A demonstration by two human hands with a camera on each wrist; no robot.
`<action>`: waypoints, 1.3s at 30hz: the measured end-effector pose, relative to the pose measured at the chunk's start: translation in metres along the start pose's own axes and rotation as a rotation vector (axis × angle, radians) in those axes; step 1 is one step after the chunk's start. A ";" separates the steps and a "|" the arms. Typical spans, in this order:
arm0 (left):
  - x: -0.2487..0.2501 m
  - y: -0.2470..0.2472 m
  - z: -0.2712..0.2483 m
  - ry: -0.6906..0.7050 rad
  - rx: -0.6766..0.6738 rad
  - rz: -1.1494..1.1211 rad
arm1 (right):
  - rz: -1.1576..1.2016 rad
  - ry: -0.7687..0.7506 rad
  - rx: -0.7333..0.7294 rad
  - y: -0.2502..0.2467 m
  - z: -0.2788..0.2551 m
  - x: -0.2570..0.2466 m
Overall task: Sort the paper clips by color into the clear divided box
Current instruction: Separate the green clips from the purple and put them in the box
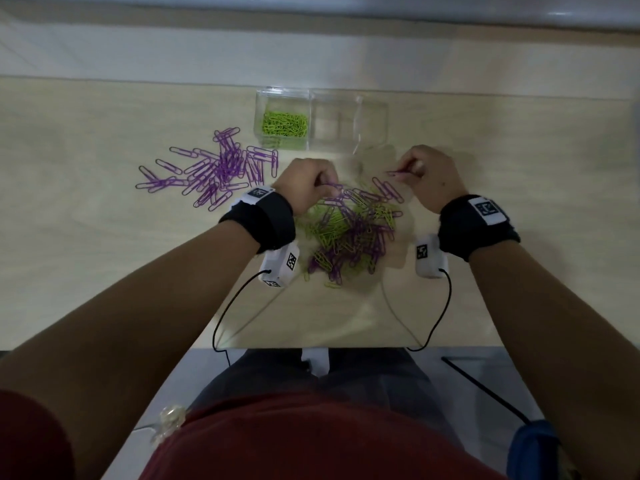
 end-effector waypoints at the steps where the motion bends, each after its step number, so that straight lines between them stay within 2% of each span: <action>1: -0.002 -0.008 -0.003 -0.016 0.030 -0.078 | 0.023 0.019 0.042 -0.008 0.000 0.007; 5: -0.018 -0.033 -0.012 -0.088 0.115 -0.332 | -0.042 0.084 0.113 -0.022 -0.001 0.025; 9: -0.036 -0.044 -0.020 -0.127 0.103 -0.543 | -0.144 0.082 0.094 -0.010 -0.003 0.009; 14: -0.048 -0.047 -0.025 -0.134 0.072 -0.474 | -0.028 -0.089 0.013 0.038 -0.007 -0.051; 16: -0.047 -0.053 -0.027 -0.132 0.116 -0.467 | 0.022 -0.132 -0.038 0.059 -0.007 -0.072; 18: -0.055 -0.071 -0.030 -0.139 0.239 -0.366 | -0.021 -0.151 -0.089 0.078 -0.005 -0.084; 20: -0.066 -0.095 -0.036 -0.150 0.375 -0.128 | -0.108 -0.147 -0.150 0.093 -0.004 -0.089; 22: -0.074 -0.109 -0.042 -0.155 0.438 0.138 | -0.216 -0.142 -0.173 0.099 -0.002 -0.089; 24: -0.069 -0.109 -0.047 -0.088 0.449 0.358 | -0.282 -0.137 -0.170 0.099 -0.001 -0.087; 26: -0.050 -0.094 -0.049 0.048 0.386 0.440 | -0.312 -0.134 -0.178 0.097 -0.002 -0.084; 27: -0.043 -0.082 -0.047 0.095 0.313 0.454 | -0.325 -0.135 -0.197 0.098 -0.002 -0.083; 29: -0.032 -0.054 -0.044 0.102 0.140 0.515 | -0.342 -0.140 -0.248 0.100 -0.003 -0.082; 31: -0.030 -0.037 -0.040 0.078 0.038 0.599 | -0.301 -0.132 -0.261 0.097 -0.002 -0.081; 34: -0.032 -0.034 -0.038 0.045 0.012 0.583 | -0.118 -0.054 -0.110 0.066 0.002 -0.070; 36: -0.031 -0.040 -0.040 0.029 0.019 0.443 | -0.045 0.024 0.027 0.035 0.001 -0.052; 39: -0.048 -0.066 -0.041 -0.031 0.177 0.121 | -0.057 0.170 0.157 0.000 -0.002 -0.014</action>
Point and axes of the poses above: each hand's wrist, its own z-axis towards the middle knuckle, its own y-axis out of the palm, x = y × z, the point moved 9 cm from there along z, towards the middle knuckle, and after that the axes turned 1 degree about -x, right-handed, at the moved point
